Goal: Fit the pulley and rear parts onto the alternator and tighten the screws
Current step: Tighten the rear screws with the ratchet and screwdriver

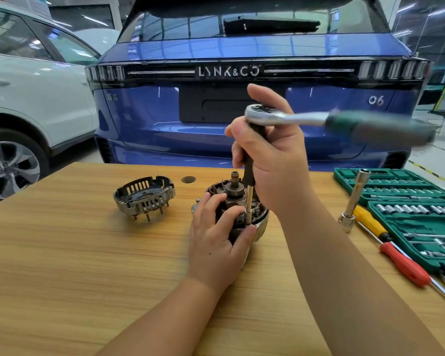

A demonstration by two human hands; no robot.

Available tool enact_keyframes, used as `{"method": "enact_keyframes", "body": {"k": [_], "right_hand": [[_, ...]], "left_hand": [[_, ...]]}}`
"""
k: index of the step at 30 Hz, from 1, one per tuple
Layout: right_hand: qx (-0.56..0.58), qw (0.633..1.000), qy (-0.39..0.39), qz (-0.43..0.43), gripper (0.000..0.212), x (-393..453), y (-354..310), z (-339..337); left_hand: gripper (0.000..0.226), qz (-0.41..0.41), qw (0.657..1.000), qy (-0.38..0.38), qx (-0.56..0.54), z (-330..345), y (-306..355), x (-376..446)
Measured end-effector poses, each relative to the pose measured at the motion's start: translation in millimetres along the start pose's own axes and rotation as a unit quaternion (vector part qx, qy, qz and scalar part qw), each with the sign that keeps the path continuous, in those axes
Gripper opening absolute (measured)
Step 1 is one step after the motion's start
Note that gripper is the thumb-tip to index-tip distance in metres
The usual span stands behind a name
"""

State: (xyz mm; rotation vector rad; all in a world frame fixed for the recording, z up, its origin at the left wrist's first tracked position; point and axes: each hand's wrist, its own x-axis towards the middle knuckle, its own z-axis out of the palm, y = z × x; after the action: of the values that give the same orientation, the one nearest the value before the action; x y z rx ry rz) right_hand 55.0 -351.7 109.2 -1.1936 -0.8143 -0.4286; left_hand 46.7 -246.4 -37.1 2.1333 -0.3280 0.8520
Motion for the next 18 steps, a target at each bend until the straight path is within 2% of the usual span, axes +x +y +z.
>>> {"method": "enact_keyframes", "body": {"k": [2, 4, 7, 10, 11, 14, 15, 17, 18], "right_hand": [[0.015, 1.0, -0.021, -0.01, 0.042, 0, 3, 2], [0.072, 0.996, -0.053, 0.023, 0.047, -1, 2, 1], [0.186, 0.974, -0.099, 0.086, 0.043, 0, 0, -5], [0.126, 0.986, -0.027, 0.109, 0.047, 2, -3, -3], [0.094, 0.989, 0.005, 0.111, 0.042, 2, -4, -2], [0.02, 0.988, 0.106, 0.109, 0.007, 5, -7, -3], [0.018, 0.984, 0.129, 0.12, 0.009, 6, -7, -5], [0.066, 0.981, 0.108, 0.147, 0.008, 7, -8, -9], [0.101, 0.98, 0.081, 0.153, 0.018, 7, -8, -12]], "left_hand": [[0.047, 0.0, 1.0, -0.001, -0.002, -1, 0, 0], [0.045, 0.002, 1.0, -0.004, -0.008, -2, -1, 0], [0.044, 0.012, 1.0, 0.004, -0.016, -2, -1, 0], [0.045, 0.011, 1.0, 0.01, -0.007, -1, -1, 0], [0.047, 0.004, 1.0, 0.007, -0.008, 0, -1, 0], [0.051, -0.008, 1.0, -0.009, -0.011, -1, 0, 0], [0.051, -0.007, 1.0, -0.011, -0.011, -1, 0, 1], [0.052, -0.006, 1.0, -0.017, -0.012, -2, -1, 1], [0.052, -0.006, 1.0, -0.017, -0.014, -2, -1, 1]]}}
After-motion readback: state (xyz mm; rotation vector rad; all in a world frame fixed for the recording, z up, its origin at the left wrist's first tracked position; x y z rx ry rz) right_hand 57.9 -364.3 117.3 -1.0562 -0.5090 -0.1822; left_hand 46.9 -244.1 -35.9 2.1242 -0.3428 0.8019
